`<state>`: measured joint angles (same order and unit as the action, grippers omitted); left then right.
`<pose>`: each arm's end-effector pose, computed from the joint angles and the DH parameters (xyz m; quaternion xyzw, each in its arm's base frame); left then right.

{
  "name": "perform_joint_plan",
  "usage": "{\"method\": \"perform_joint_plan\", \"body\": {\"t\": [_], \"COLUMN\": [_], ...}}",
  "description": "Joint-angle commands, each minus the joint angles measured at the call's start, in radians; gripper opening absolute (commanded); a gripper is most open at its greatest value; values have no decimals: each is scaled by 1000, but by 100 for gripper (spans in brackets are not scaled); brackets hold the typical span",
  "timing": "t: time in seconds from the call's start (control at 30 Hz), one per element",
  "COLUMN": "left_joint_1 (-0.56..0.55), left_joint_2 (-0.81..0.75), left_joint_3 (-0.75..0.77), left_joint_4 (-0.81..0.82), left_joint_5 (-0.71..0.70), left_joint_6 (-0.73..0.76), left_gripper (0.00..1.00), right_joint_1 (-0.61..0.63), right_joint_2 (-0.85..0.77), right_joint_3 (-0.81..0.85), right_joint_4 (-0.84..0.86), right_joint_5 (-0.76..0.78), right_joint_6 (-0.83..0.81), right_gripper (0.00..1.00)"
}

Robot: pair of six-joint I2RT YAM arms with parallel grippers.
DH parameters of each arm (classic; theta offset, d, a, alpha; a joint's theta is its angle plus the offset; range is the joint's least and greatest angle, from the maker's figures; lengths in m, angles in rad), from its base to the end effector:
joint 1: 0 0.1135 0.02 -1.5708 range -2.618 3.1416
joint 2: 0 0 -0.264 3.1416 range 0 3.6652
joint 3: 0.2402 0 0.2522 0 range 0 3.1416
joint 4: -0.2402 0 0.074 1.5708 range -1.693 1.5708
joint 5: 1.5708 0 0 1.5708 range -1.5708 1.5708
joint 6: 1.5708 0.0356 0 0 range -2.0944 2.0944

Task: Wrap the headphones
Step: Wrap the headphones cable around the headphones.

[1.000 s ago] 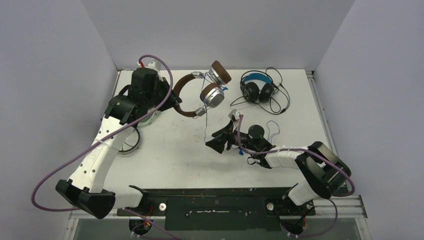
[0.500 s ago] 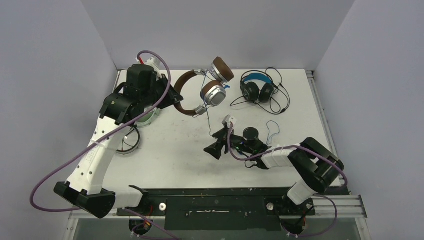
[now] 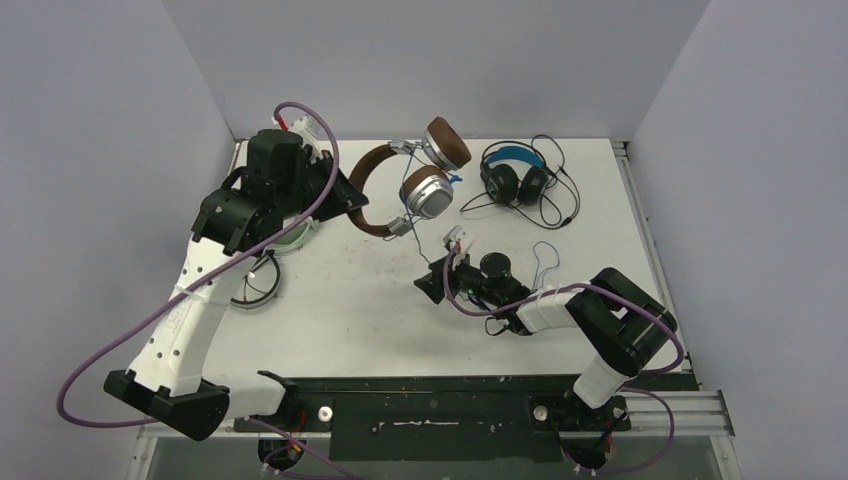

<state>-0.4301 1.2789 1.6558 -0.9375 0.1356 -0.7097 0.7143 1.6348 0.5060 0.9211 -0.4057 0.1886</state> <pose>0.2182 -0.1054 0.4542 -0.0892 0.8692 -0.3104 0.3745 0.2177 0.2073 0.1592 -0.3202 0.7016 0.4100 0.4870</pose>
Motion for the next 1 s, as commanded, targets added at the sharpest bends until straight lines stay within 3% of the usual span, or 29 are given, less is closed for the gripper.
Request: {"method": "perform_joint_plan", "body": {"t": [0.0,0.07,0.3,0.67,0.97], "left_joint_1": [5,5,5,5,4], "left_joint_2": [-58,-56,-62,-124,-157], "left_joint_3": [64,66,44,-60,-232], "left_joint_4": [51,50,85,122,213], "left_joint_5": [50,52,145,299,532], "left_joint_6": [-4,-3,-8,122,291], "left_gripper": [0,0,0,0,0], "right_joint_1": [2,2,-18,-144,-199], "right_joint_2": [17,14,7,-35,-167], "right_joint_3": [9,3,-27,-53,29], "right_joint_4": [67,70,103,148,-93], "right_joint_5": [14,9,2,-104,-133], "right_joint_6": [-14,-8,26,130,113], "right_gripper": [45,32,0,0,0]}}
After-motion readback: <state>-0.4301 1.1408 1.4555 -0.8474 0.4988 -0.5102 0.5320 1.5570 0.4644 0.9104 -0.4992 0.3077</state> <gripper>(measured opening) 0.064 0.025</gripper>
